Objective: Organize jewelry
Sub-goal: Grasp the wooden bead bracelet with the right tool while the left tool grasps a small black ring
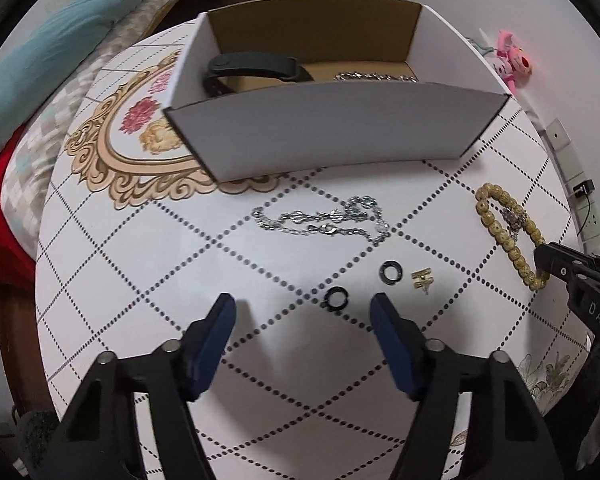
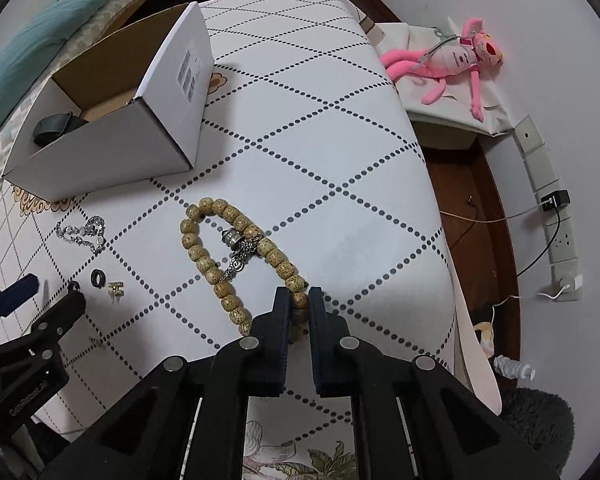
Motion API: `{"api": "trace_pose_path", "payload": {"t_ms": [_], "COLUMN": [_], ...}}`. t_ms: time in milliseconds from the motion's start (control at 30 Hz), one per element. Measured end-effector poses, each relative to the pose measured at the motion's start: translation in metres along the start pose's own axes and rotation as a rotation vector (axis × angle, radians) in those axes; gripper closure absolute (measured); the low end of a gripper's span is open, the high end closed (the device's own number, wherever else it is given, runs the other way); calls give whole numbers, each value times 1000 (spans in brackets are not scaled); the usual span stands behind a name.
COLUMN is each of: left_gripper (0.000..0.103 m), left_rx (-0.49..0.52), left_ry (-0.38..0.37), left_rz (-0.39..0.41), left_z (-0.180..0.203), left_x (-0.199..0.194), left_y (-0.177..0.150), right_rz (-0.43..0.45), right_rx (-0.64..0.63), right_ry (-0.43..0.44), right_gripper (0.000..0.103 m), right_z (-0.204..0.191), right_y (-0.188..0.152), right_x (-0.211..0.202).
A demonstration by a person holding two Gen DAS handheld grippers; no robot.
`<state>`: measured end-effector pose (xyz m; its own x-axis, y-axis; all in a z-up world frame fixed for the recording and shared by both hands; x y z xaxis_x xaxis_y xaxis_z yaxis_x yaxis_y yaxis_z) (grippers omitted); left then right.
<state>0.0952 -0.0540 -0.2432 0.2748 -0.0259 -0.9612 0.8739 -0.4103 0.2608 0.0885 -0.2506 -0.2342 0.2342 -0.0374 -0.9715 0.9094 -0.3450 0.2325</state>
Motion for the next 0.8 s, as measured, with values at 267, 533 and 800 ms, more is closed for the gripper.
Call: {"api": "trace_pose_path", "payload": {"t_ms": [267, 533, 800], "left_gripper": [93, 94, 93], "left_rx": [23, 14, -1], "left_ry": [-30, -26, -30], "left_rz": [12, 20, 102], "left_z": [6, -2, -13], "left_x": [0, -2, -40], "left_y": [2, 6, 16], "right_rz": [-6, -1, 41], "right_rx": [9, 37, 35], "right_ry": [4, 86, 217], "right_gripper": [94, 94, 94], "right_z": [1, 1, -16], "right_y": [1, -2, 13], "right_x": [0, -17, -65]}}
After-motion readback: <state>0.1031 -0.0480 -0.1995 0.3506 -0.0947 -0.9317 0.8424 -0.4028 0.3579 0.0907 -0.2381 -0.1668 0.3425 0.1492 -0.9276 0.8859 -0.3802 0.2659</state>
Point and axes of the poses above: each gripper's, at about its wrist camera, not at the fingertips, and x roughly the way its jaws point, z to its right, y to its top, the point moved 2 cm from there along x, roughly the way its jaws point, and after that the axes turned 13 degrees about x, right-handed, at the moved point
